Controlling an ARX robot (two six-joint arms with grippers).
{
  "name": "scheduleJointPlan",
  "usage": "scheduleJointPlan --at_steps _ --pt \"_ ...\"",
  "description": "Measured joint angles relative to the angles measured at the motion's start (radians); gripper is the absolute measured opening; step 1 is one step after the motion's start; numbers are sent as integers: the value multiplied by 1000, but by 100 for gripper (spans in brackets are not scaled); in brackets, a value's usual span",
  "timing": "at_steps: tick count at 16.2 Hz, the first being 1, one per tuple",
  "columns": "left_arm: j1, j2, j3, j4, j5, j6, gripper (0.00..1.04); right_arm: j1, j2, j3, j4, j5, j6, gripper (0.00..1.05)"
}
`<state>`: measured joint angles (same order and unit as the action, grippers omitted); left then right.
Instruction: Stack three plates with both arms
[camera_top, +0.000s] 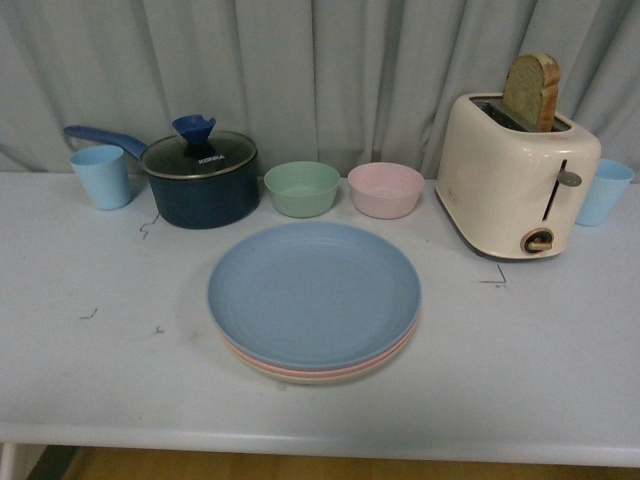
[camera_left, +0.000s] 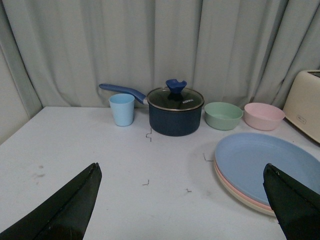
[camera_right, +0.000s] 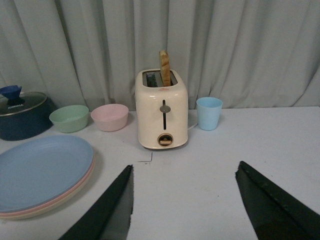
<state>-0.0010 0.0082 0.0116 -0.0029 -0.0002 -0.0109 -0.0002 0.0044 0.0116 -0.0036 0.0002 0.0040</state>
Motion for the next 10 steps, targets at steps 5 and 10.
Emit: scheduleJointPlan --at_steps 5,10 --pt "0 0 0 0 0 0 98 0 0 0 0 0 0 97" --pt "0 0 0 0 0 0 98 0 0 0 0 0 0 98"
